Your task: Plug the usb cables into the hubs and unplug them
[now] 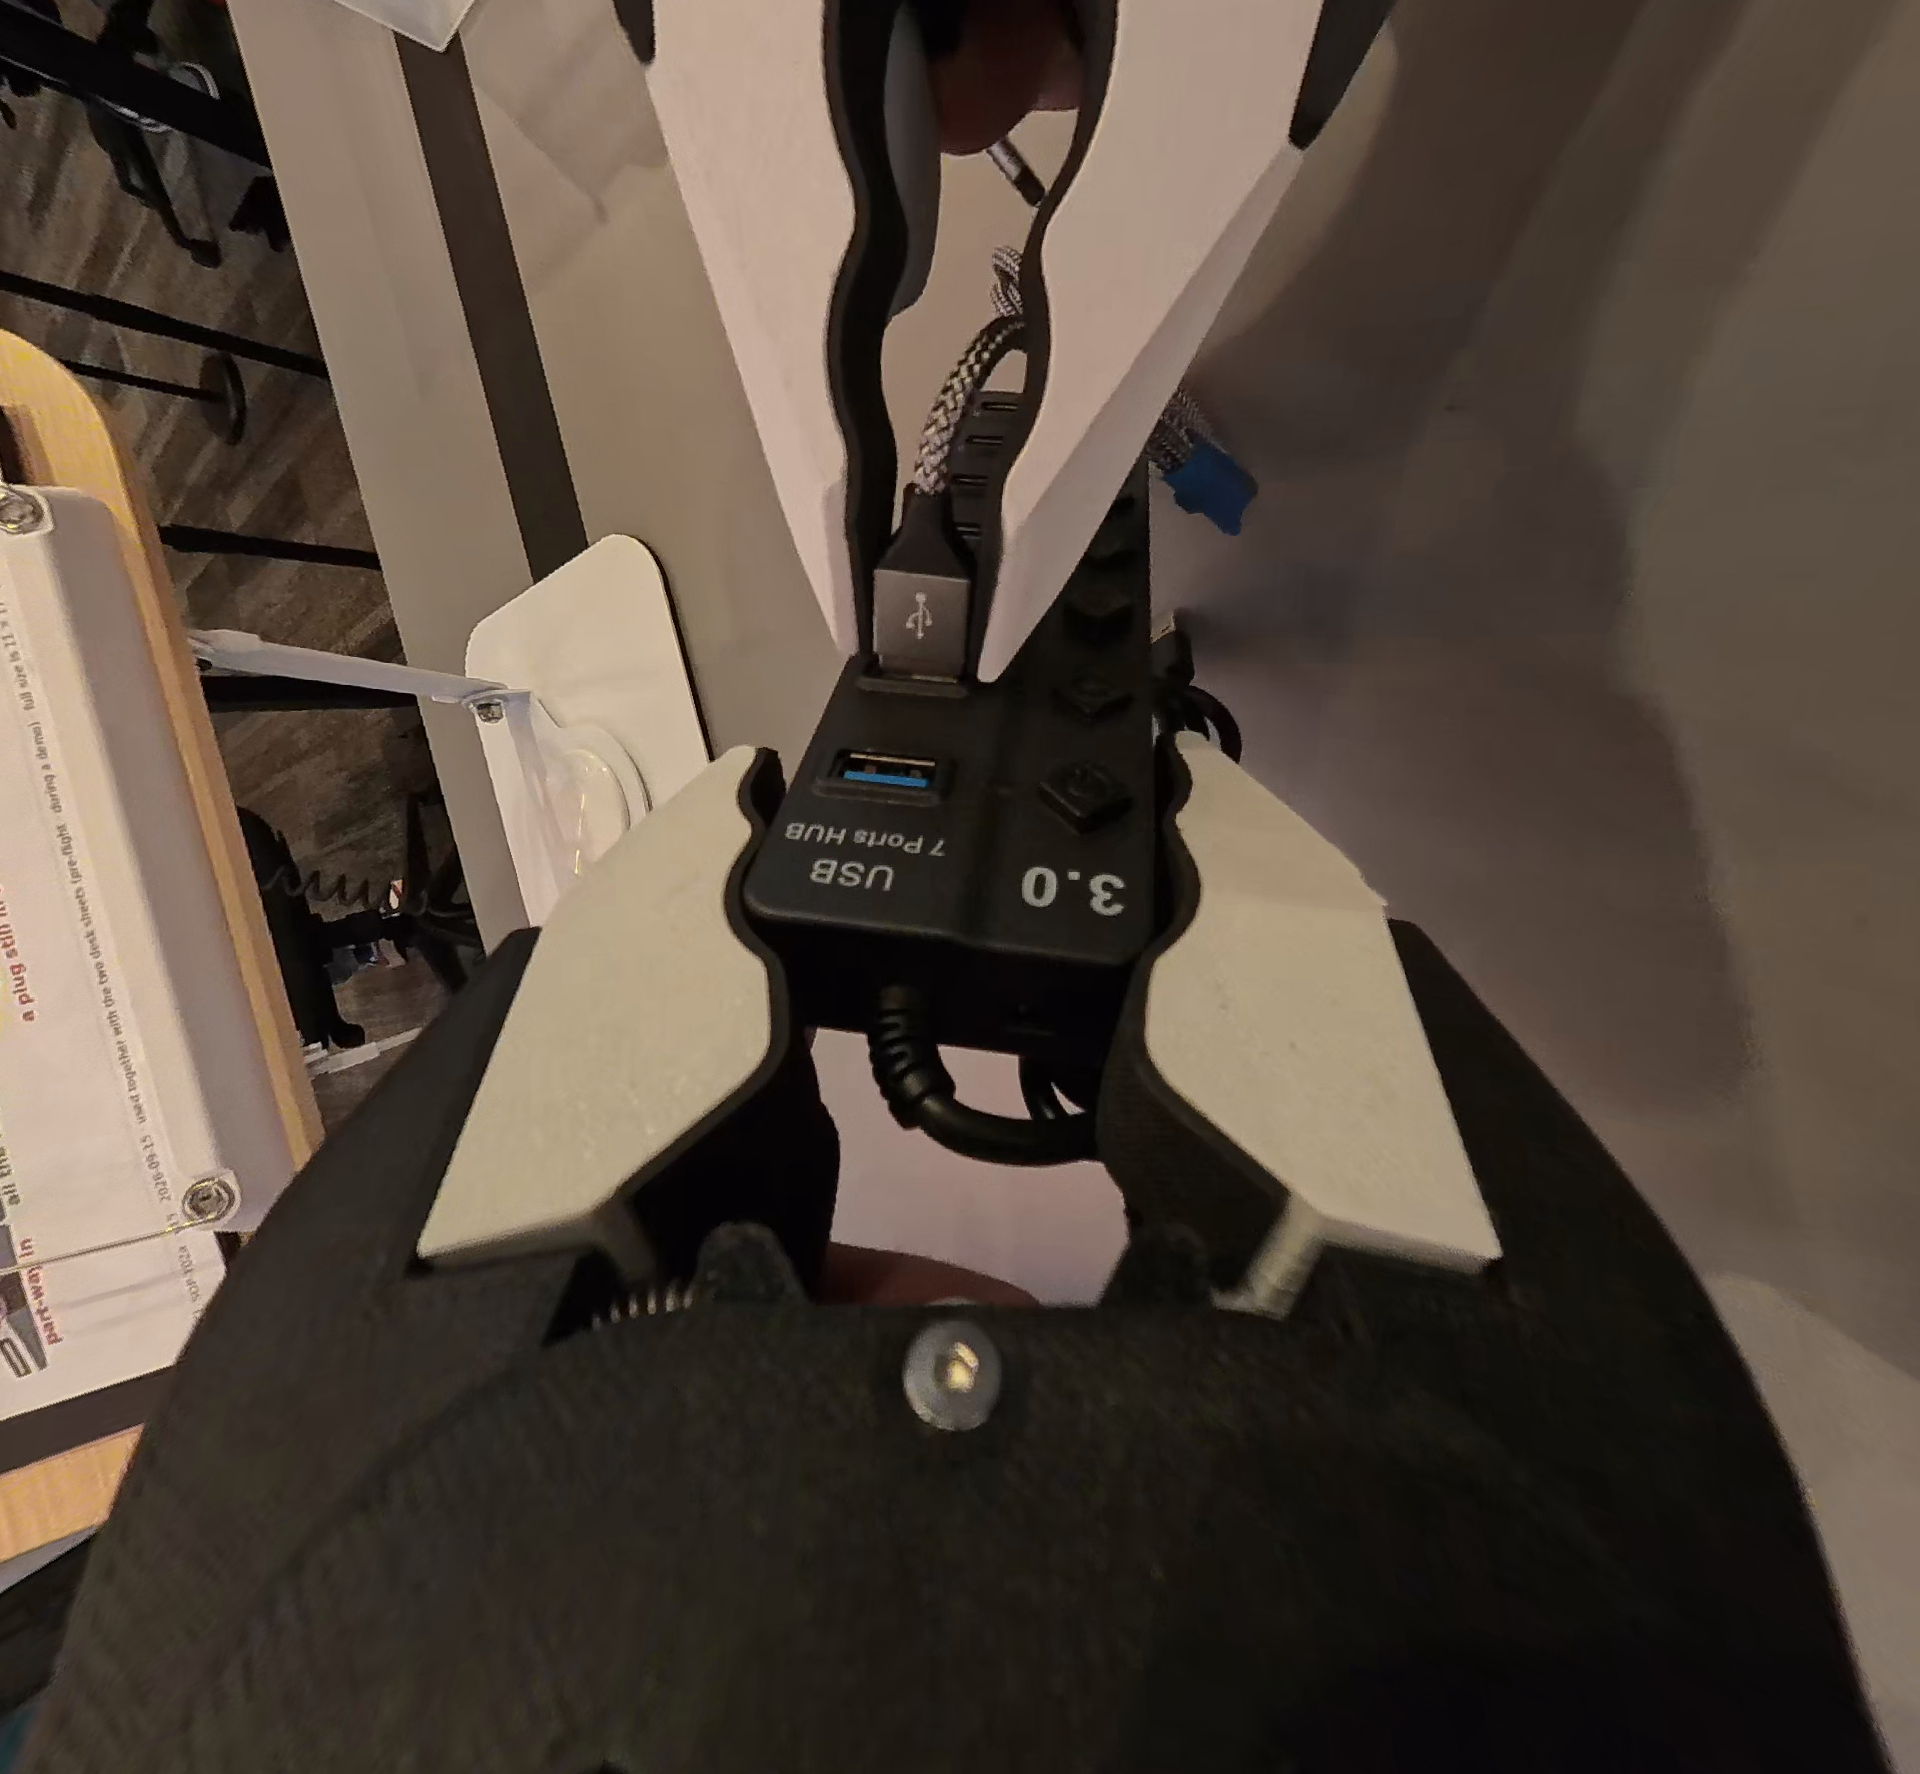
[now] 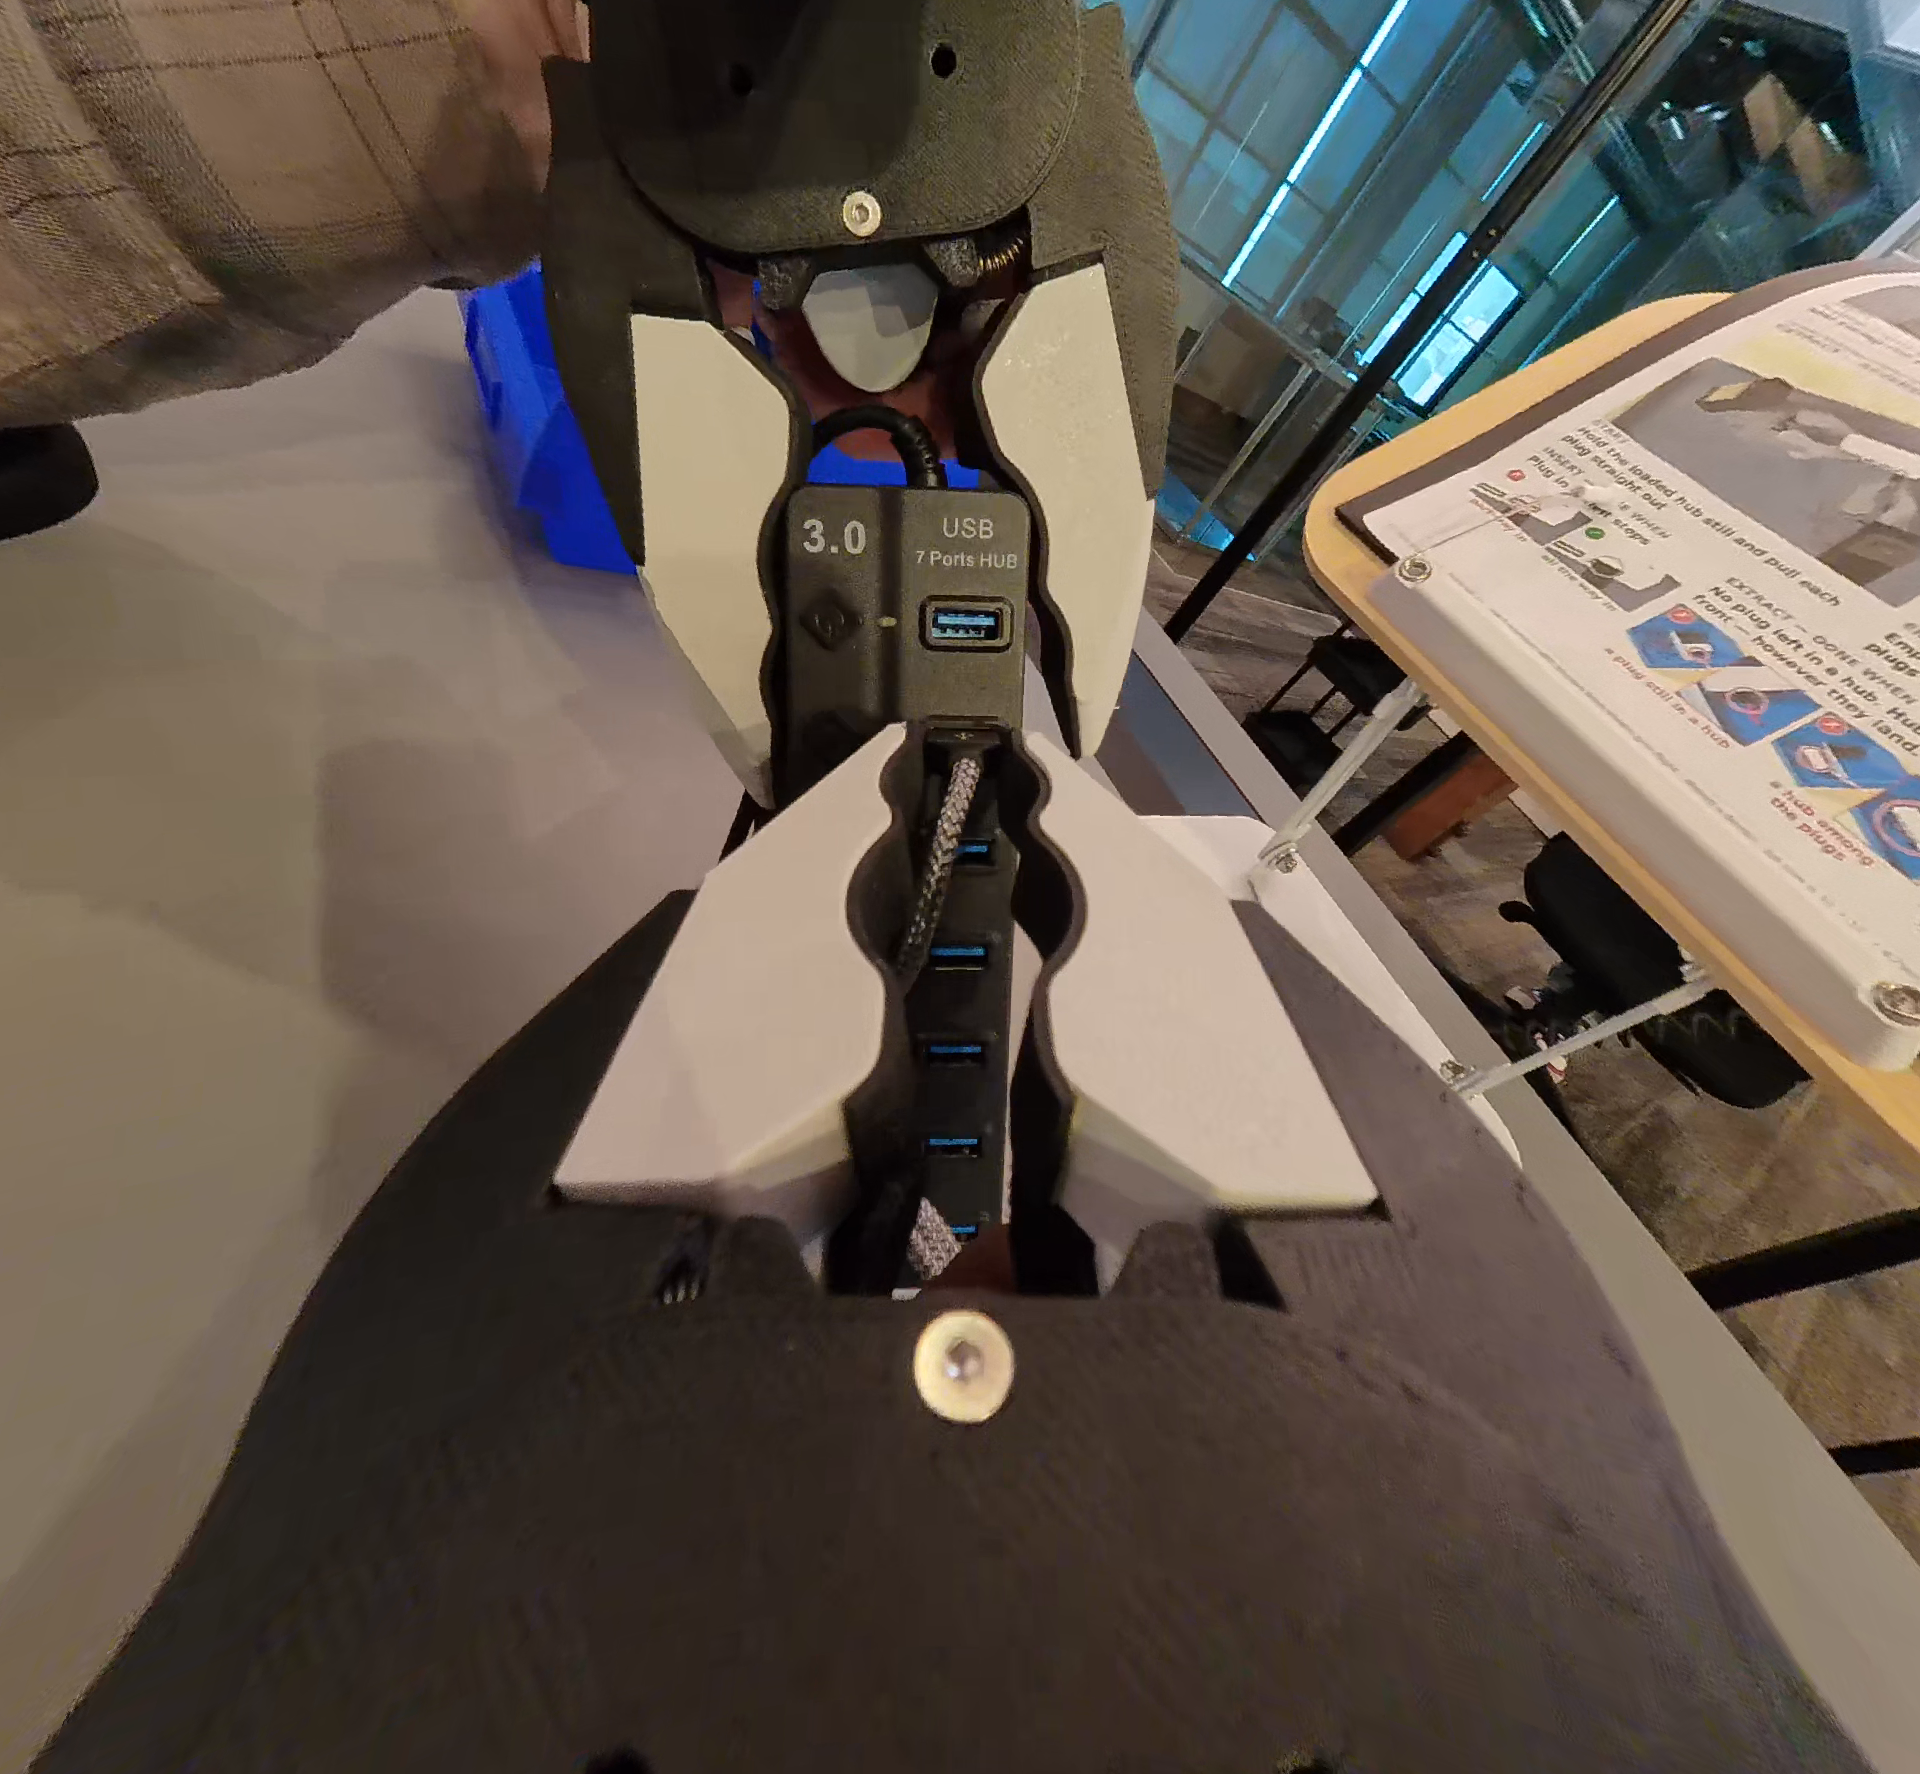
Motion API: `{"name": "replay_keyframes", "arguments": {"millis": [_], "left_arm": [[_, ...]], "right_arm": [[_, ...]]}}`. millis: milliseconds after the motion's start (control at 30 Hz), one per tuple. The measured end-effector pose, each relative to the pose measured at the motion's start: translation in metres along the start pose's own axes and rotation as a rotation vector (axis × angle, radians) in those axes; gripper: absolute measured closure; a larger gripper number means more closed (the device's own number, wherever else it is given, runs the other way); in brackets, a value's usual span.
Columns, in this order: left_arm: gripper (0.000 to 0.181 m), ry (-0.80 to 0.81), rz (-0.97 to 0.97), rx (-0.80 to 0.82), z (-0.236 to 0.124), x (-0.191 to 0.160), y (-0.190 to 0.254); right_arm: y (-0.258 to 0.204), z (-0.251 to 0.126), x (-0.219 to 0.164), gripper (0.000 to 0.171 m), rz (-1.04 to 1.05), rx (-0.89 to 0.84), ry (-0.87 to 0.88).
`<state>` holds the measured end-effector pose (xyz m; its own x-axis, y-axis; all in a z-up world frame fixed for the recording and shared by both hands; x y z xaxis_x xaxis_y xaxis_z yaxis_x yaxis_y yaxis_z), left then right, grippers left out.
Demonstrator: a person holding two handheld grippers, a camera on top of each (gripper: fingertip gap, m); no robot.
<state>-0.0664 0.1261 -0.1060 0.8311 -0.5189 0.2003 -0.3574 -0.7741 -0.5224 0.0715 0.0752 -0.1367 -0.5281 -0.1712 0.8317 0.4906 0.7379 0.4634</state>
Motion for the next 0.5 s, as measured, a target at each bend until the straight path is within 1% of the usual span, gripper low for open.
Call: {"name": "replay_keyframes", "arguments": {"millis": [133,267,333,400,500], "left_arm": [[0.113,0.028,0.012,-0.001,-0.004,0.002,0.002],[0.113,0.022,0.024,0.001,-0.004,0.005,0.003],[0.113,0.021,0.026,-0.002,-0.004,0.006,0.003],[0.113,0.015,0.023,0.016,-0.003,0.006,0.002],[0.113,0.010,0.001,0.022,-0.003,0.000,-0.001]], "right_arm": [[0.007,-0.005,-0.001,0.161,0.007,0.095,0.059],[0.014,-0.006,-0.004,0.161,0.042,0.186,0.082],[0.016,-0.006,-0.005,0.161,0.047,0.202,0.084],[0.014,-0.007,-0.003,0.161,0.019,0.150,0.065],[0.007,-0.006,0.002,0.161,-0.006,0.027,0.038]]}}
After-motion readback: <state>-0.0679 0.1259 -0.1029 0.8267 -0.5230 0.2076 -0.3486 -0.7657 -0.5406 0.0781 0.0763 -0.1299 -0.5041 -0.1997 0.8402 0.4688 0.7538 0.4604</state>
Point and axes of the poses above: each gripper's, where its closed fingertips meet, z out along the fingers, x out of its top, y = z × x across the jaws, the point moved 10 cm from there along -z, back along the fingers, and after that the axes turned 10 degrees about -y, right-handed, at the moved point
